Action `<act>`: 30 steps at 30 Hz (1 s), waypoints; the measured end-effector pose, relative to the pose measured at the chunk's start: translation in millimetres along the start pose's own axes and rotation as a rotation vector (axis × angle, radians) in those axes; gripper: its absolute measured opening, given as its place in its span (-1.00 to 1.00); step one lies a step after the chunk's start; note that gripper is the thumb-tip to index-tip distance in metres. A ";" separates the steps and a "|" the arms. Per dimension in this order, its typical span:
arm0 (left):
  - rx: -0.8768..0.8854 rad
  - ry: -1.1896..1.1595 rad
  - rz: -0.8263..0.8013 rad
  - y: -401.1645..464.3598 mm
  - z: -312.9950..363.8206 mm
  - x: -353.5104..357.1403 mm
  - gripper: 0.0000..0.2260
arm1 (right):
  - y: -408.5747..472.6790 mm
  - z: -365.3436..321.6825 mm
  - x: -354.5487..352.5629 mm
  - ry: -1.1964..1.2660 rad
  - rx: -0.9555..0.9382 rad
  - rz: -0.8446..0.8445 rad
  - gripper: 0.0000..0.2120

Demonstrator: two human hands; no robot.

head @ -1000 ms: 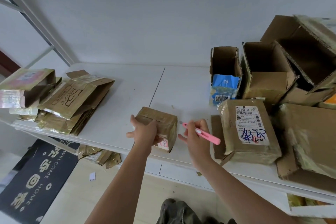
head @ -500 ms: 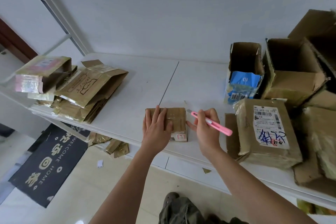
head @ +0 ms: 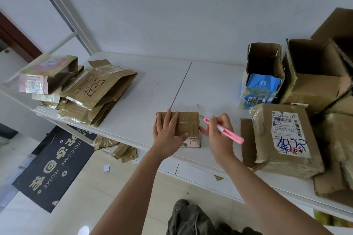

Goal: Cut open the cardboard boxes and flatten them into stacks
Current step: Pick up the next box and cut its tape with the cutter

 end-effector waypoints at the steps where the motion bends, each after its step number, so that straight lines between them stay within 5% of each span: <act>1: 0.004 0.008 0.001 0.0 -0.2 0.1 -0.32 | 0.4 -1.5 0.9 -0.017 -0.012 -0.015 -0.83; 24: 0.000 0.030 -0.012 -0.5 3.4 -1.5 -0.34 | -23.4 -3.1 -14.0 -0.003 -0.014 -0.195 -0.75; 27: -0.004 -0.014 0.003 2.8 7.0 -3.4 -0.35 | -17.8 -46.8 -32.2 -0.086 -0.265 -0.169 -0.78; 30: 0.116 -0.132 -0.010 1.3 28.8 2.3 -0.43 | -4.2 -97.1 -67.6 -0.421 -0.666 -0.036 -0.90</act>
Point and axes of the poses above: each hand's wrist, its own y-axis towards the middle knuckle, its own x-axis out of the palm, z = x × y, the point moved 10 cm from there along y, towards the middle knuckle, and after that the axes turned 7 degrees about z, right-handed, at the moved point
